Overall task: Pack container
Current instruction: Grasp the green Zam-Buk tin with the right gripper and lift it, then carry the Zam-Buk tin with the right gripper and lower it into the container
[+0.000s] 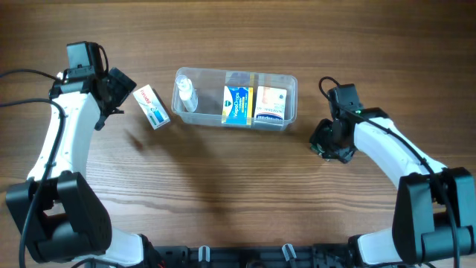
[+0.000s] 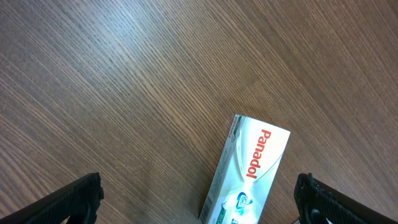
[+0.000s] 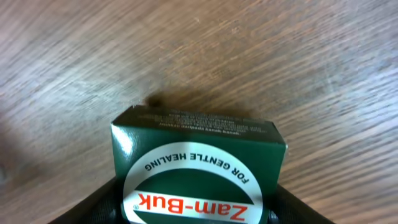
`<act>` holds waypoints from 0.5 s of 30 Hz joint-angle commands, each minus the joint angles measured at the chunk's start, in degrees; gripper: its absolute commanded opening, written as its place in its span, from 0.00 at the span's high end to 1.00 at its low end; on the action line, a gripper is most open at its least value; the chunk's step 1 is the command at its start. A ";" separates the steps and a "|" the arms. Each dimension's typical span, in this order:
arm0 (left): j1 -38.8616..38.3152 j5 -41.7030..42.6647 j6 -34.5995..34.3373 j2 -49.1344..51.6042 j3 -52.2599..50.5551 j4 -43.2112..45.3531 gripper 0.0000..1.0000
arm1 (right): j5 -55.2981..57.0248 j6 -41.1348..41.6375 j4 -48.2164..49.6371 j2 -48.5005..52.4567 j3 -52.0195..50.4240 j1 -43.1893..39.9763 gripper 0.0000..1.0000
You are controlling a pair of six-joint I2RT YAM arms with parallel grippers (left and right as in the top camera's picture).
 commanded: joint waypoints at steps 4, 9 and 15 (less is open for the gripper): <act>0.24 -0.81 -0.37 0.39 0.55 0.15 0.00 | 1.38 -5.09 -9.92 -0.17 16.11 -0.26 0.37; 0.24 -0.81 -0.37 0.39 0.55 0.15 0.00 | -1.64 -10.71 -19.21 -0.17 30.21 -0.20 0.38; 0.24 -0.81 -0.37 0.39 0.55 0.15 0.00 | -3.19 -10.67 -25.62 -0.17 40.06 2.93 0.37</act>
